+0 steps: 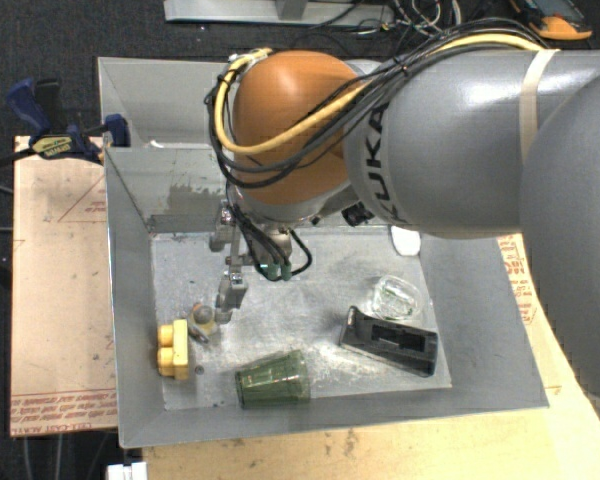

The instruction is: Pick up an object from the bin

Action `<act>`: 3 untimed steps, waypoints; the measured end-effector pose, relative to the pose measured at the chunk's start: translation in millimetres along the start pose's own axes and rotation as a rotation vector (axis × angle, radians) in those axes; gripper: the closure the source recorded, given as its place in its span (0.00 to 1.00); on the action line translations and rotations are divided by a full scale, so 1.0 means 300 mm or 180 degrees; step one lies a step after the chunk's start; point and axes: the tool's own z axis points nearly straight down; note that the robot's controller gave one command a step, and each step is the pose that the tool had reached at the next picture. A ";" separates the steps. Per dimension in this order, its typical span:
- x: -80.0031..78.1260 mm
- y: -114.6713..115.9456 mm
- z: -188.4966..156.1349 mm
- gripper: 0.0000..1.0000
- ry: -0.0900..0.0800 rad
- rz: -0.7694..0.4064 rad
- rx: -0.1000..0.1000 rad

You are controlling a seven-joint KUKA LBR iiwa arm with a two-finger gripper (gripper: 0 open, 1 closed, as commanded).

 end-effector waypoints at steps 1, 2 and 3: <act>-0.006 -0.004 -0.016 0.00 -0.0026 0.0013 -0.0005; -0.017 0.005 0.128 0.00 -0.0033 -0.0484 -0.0003; 0.030 0.049 0.190 0.00 -0.0025 -0.1432 0.0001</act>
Offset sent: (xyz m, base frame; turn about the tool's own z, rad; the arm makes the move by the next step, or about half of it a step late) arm 0.0107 0.0058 -0.1496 -0.5366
